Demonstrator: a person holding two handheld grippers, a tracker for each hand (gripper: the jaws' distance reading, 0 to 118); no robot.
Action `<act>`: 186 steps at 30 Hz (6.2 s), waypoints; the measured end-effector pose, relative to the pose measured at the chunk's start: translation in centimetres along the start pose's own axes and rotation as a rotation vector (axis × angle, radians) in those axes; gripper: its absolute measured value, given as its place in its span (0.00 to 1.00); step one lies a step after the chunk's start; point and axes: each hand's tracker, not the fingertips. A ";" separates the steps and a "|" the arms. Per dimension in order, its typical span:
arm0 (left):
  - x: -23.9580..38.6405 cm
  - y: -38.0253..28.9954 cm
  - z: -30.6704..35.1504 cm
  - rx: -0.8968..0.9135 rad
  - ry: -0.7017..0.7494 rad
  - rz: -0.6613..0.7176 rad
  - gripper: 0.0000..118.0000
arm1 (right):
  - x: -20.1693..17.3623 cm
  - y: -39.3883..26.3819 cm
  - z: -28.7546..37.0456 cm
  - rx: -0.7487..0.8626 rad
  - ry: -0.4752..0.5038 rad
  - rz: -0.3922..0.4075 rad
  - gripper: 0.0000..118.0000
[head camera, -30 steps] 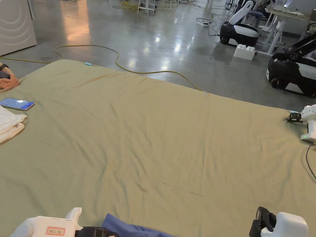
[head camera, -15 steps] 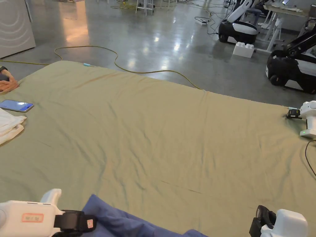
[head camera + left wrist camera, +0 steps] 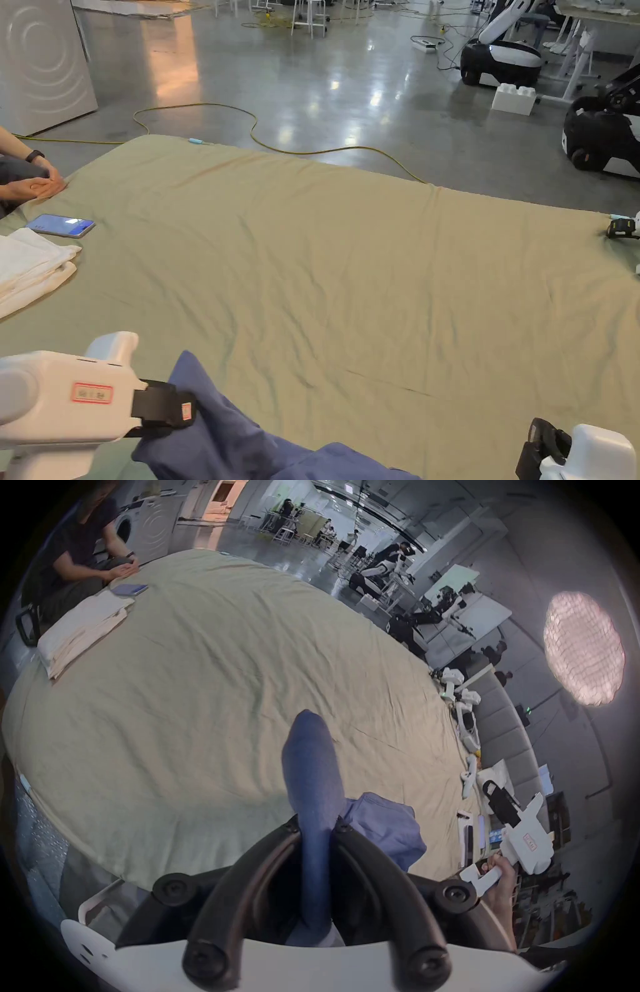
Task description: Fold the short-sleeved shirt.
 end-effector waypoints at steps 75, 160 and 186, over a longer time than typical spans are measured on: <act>15.1 -3.9 -6.1 0.612 0.015 -0.533 0.14 | -1.5 2.4 2.8 0.200 -0.030 0.016 0.00; -5.4 -5.4 -21.3 -0.365 -0.630 0.175 0.66 | -10.6 -14.6 -2.1 -0.157 0.018 0.201 0.00; -8.6 -1.2 -12.3 -0.166 -0.627 0.203 0.24 | -7.7 -7.0 -1.1 0.004 -0.010 0.100 0.00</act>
